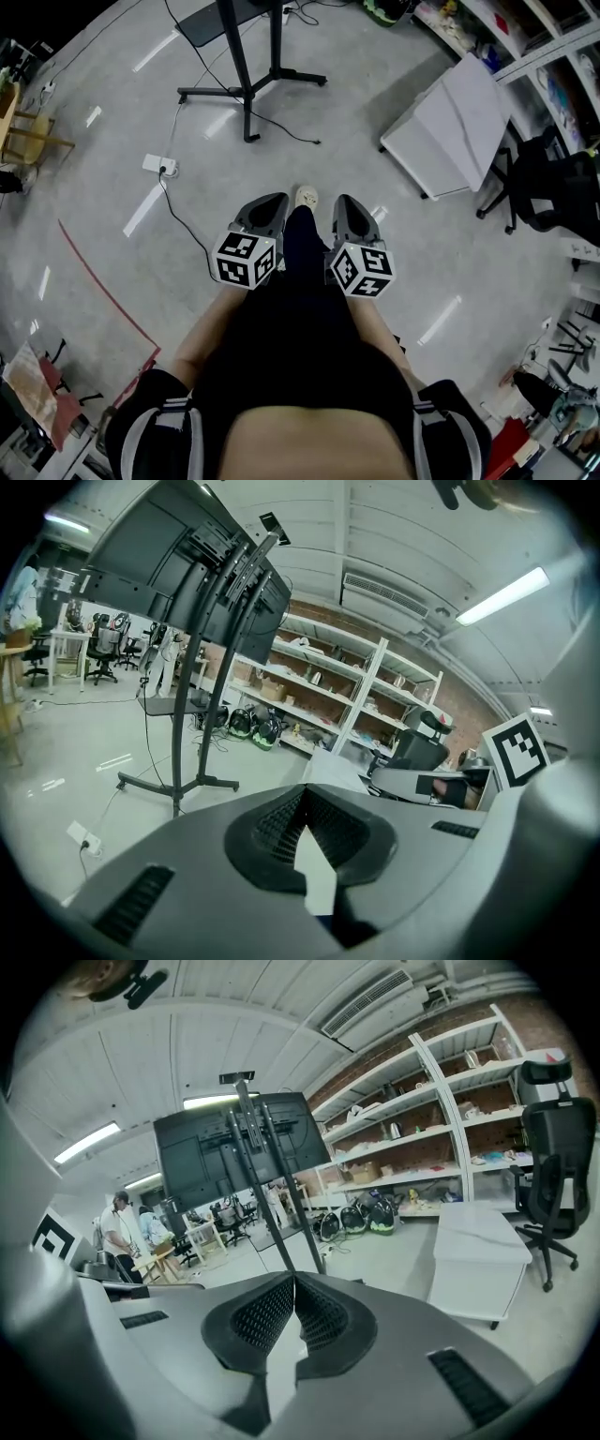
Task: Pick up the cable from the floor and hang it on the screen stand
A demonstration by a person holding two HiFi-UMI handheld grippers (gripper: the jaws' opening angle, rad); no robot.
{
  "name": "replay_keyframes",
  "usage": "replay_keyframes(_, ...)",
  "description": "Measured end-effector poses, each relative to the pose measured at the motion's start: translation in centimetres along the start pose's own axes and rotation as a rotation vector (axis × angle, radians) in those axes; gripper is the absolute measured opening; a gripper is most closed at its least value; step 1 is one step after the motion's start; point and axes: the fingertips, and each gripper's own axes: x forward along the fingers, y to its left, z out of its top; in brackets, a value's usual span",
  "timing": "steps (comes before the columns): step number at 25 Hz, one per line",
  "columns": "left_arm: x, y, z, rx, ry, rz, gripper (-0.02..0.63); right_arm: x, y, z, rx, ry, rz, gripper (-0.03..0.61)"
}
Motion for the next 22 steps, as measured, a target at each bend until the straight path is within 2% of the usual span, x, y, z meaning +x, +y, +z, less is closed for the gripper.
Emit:
replay_keyframes(8,5.6,2.4,2.7,-0.012,0.022,0.009,0.003,5.4,-2.8,2.5,-0.008,0.027,0.001,0.023)
replay_keyframes(17,12.6,4.1,7.9,-0.030,0.001,0.030,0.003,12.2,-6.7,7.1,0.014,0.039,0.029,0.023)
replay_keyframes(22,16.2,5.0,10.0,-0.042,0.009,0.052,0.003,16.0,-8.0,9.6,0.006,0.037,0.075,0.023)
